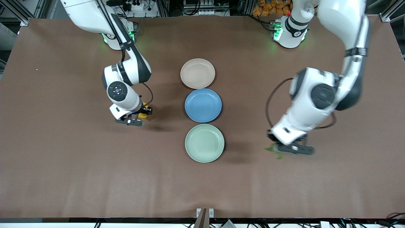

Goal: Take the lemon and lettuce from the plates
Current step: 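Lift the lettuce with the left gripper while the right gripper lifts the lemon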

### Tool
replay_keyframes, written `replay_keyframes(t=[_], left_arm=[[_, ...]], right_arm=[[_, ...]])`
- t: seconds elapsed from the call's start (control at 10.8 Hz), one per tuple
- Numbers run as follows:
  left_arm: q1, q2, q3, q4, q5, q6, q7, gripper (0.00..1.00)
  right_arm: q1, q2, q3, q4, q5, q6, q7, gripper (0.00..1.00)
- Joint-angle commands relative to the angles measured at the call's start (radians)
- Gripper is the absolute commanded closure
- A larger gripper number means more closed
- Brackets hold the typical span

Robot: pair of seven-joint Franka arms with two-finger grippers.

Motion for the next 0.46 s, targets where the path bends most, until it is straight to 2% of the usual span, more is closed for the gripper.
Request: replay_keyframes(t=[0.0,0.37], left_arm=[[0.112,0.017,-0.013,-0.046,-0.007,-0.026,0.095,1.00],[0.196,0.116,-0.014,-0.060,-0.013,-0.004,0.095,1.00]], right_arm=[[-0.120,0.005,0.013,-0.015,-0.029,0.032,-0.170,1.00],[-0.255,0.028,0.013,-0.015,-0.031,0.081,-0.394,1.00]])
